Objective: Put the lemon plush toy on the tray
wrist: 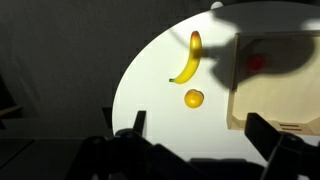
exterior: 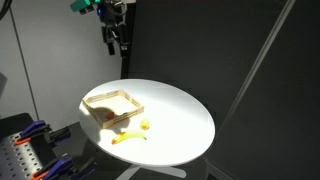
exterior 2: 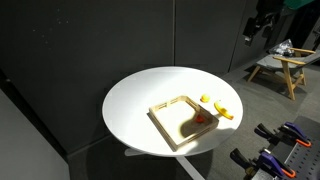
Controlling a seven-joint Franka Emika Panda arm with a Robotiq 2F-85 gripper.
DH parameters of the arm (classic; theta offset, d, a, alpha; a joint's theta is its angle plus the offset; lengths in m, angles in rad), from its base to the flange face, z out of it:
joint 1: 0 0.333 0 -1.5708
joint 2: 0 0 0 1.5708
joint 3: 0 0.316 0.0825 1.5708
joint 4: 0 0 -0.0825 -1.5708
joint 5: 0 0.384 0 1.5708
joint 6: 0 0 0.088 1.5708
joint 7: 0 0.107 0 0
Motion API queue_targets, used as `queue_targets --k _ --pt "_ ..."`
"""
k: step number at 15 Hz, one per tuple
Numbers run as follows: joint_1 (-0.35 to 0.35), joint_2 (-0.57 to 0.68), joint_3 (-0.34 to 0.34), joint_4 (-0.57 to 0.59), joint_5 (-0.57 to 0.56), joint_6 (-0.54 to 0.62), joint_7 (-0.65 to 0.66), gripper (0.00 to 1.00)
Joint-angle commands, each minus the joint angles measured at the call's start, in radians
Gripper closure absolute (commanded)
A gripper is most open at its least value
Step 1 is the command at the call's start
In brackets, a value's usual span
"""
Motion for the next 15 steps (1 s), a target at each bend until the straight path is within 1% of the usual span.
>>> queue_targets --k 1,5,9,15 --pt "0.015 0.104 -0.026 0.094 0.039 -0.070 -0.009 0.00" --pt "0.031 0.205 -0.058 0.156 0.107 -0.088 -0.047 0.00" --pt "0.039 0.283 -0.100 0.217 0.188 -0.077 -0.123 0.00" --pt "0.031 0.385 -0.146 0.304 0.249 -0.050 -0.233 0.00"
